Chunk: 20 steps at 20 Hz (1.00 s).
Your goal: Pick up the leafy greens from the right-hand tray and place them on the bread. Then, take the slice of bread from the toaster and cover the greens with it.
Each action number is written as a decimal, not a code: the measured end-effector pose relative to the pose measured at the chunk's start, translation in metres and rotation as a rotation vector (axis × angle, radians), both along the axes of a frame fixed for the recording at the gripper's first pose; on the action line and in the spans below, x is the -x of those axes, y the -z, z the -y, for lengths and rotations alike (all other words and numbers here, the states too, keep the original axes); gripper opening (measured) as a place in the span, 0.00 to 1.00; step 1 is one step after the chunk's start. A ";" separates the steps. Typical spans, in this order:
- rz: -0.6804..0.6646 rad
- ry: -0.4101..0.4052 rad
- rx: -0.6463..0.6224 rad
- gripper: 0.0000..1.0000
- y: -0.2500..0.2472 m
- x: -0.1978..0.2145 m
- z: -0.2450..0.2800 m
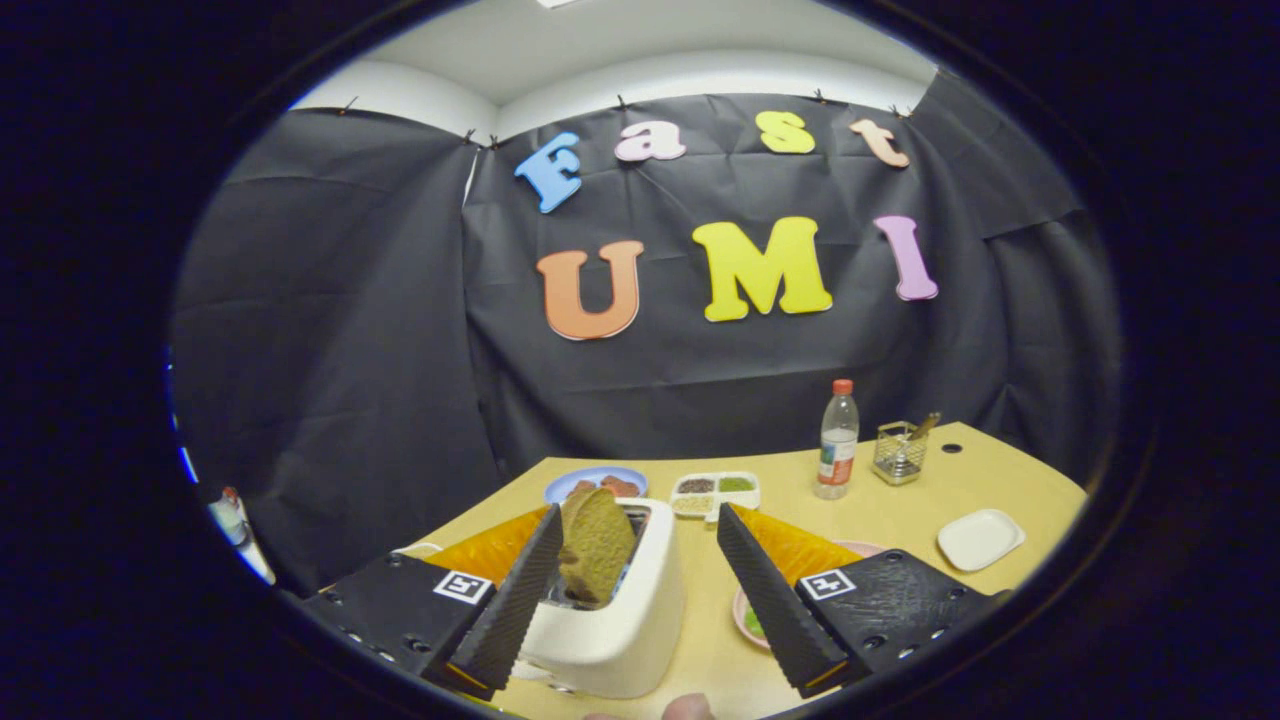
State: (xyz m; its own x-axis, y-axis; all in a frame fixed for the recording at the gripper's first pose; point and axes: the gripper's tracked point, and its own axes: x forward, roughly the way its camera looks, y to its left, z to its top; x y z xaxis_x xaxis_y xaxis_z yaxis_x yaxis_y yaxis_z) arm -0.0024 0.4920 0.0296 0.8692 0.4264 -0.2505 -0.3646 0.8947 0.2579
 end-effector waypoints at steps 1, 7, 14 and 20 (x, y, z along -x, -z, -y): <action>-0.016 -0.001 0.005 0.96 0.003 -0.003 -0.010; -0.062 -0.006 0.074 0.95 0.018 -0.021 -0.044; -0.150 0.019 0.156 0.61 0.048 -0.031 -0.052; -0.166 0.064 0.140 0.16 0.044 -0.042 -0.035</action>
State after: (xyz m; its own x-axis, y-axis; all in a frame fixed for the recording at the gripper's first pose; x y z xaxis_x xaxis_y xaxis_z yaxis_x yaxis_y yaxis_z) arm 0.0399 0.5272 -0.0148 0.8353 0.3230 -0.4448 -0.2692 0.9459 0.1814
